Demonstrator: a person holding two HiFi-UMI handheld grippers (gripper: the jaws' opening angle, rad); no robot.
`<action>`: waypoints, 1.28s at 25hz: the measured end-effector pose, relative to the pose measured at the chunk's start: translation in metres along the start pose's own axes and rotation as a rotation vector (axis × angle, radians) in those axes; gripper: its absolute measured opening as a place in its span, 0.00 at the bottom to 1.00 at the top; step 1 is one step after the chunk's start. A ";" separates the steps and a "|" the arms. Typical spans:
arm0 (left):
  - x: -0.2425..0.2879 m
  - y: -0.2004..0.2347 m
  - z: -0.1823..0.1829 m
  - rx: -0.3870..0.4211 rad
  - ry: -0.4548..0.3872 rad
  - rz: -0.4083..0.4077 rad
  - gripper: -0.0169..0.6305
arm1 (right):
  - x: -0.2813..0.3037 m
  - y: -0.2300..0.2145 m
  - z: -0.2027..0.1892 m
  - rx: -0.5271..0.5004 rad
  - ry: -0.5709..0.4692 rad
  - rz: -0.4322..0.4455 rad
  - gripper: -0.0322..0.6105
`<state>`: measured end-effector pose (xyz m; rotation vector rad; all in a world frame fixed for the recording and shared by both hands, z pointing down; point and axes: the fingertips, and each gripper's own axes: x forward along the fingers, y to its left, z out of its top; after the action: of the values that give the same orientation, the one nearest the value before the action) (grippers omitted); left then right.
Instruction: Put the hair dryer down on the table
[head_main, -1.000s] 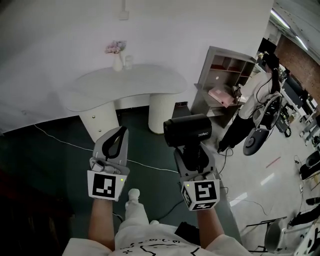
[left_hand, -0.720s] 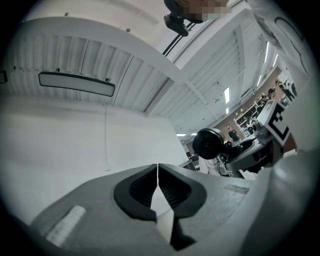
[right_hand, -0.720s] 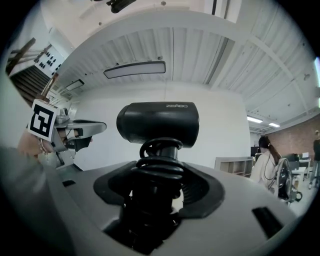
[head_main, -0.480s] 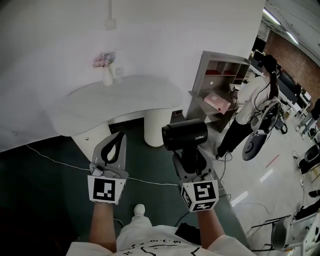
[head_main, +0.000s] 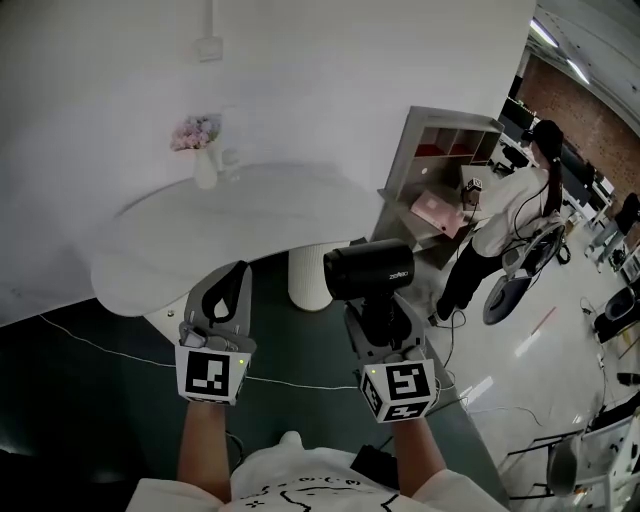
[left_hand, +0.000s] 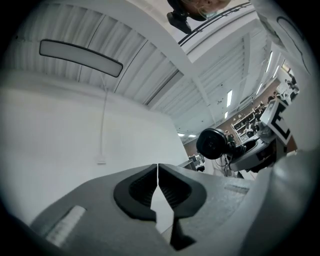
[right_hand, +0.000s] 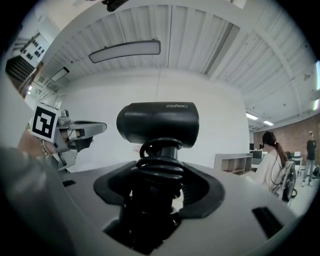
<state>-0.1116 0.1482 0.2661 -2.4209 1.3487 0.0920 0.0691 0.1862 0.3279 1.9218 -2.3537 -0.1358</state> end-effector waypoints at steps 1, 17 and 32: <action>0.006 0.007 -0.005 -0.003 0.002 -0.004 0.06 | 0.008 0.001 -0.001 0.002 0.004 -0.004 0.46; 0.062 0.060 -0.050 -0.010 0.008 0.006 0.06 | 0.096 -0.005 -0.017 0.000 0.034 -0.013 0.46; 0.203 0.097 -0.114 -0.002 0.057 0.046 0.06 | 0.249 -0.071 -0.037 0.025 0.049 0.046 0.46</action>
<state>-0.0963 -0.1019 0.2981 -2.4117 1.4298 0.0357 0.0936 -0.0722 0.3608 1.8581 -2.3773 -0.0550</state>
